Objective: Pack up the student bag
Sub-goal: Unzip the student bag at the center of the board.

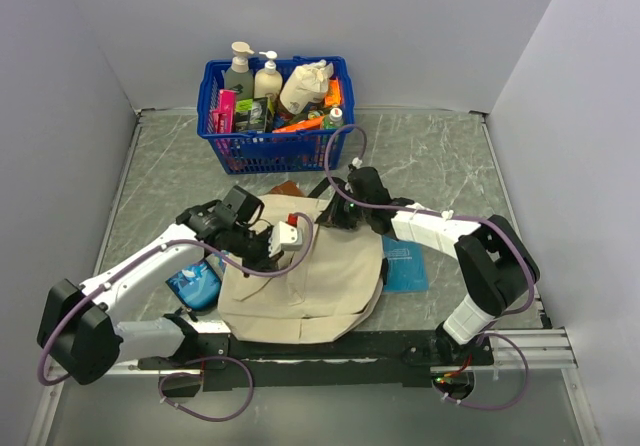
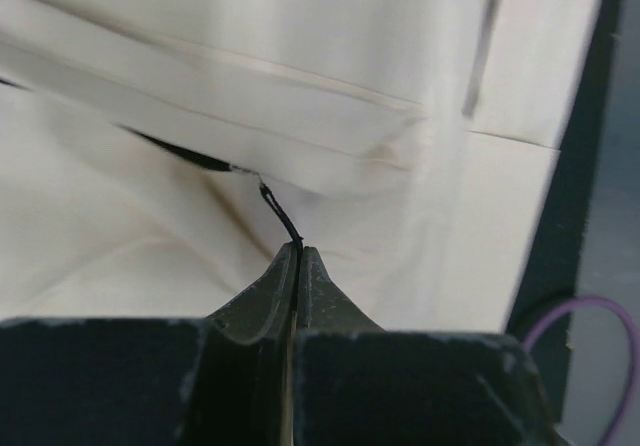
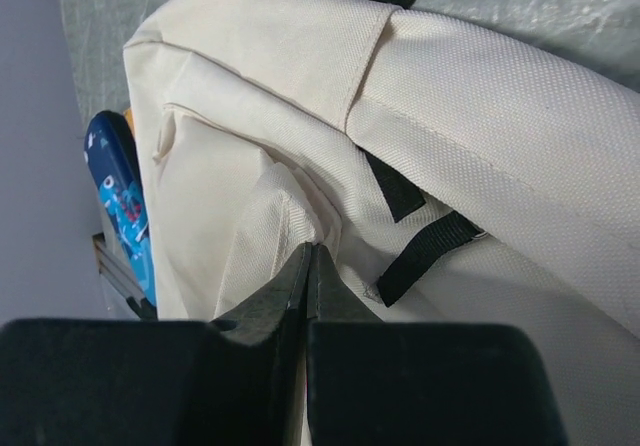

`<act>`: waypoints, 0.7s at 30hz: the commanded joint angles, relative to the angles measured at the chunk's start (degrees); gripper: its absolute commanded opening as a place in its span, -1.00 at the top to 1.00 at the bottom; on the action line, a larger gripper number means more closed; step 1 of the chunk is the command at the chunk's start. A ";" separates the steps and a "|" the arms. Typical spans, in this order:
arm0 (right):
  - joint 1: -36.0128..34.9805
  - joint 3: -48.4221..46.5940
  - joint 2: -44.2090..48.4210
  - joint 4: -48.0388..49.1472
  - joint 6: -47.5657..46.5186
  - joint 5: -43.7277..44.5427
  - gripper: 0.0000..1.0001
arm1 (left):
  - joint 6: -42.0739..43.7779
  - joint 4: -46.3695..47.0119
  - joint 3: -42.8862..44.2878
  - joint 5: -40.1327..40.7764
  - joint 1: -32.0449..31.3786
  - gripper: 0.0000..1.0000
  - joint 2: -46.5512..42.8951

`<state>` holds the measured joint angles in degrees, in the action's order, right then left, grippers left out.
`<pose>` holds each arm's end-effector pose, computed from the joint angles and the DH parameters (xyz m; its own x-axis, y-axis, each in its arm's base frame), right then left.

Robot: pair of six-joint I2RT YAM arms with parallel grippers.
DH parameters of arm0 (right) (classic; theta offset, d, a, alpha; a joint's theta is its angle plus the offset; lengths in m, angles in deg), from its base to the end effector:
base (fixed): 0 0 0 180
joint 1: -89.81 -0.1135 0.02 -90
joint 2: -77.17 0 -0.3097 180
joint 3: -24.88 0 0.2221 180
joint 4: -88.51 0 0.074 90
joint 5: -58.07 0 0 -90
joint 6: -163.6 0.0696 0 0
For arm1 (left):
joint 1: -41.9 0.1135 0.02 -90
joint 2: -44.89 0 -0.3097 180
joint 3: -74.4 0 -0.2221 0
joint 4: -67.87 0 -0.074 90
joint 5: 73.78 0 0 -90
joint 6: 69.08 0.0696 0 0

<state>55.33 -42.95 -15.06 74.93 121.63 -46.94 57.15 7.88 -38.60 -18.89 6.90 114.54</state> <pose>0.2747 0.2105 0.2443 -0.8709 0.2731 -0.4086 -0.1010 0.7142 0.6926 0.1362 -0.1443 0.2773 -0.1816 0.7174 -0.6726 0.9831 0.1172 -0.1404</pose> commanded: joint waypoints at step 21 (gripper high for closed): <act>-12.27 -12.87 6.01 -25.36 -7.86 19.48 -0.45 | -15.04 7.58 -1.58 3.04 -4.99 0.72 -4.70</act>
<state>45.71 -49.40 -9.26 60.07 114.83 -34.15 48.88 9.26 -39.95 -14.54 1.96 110.80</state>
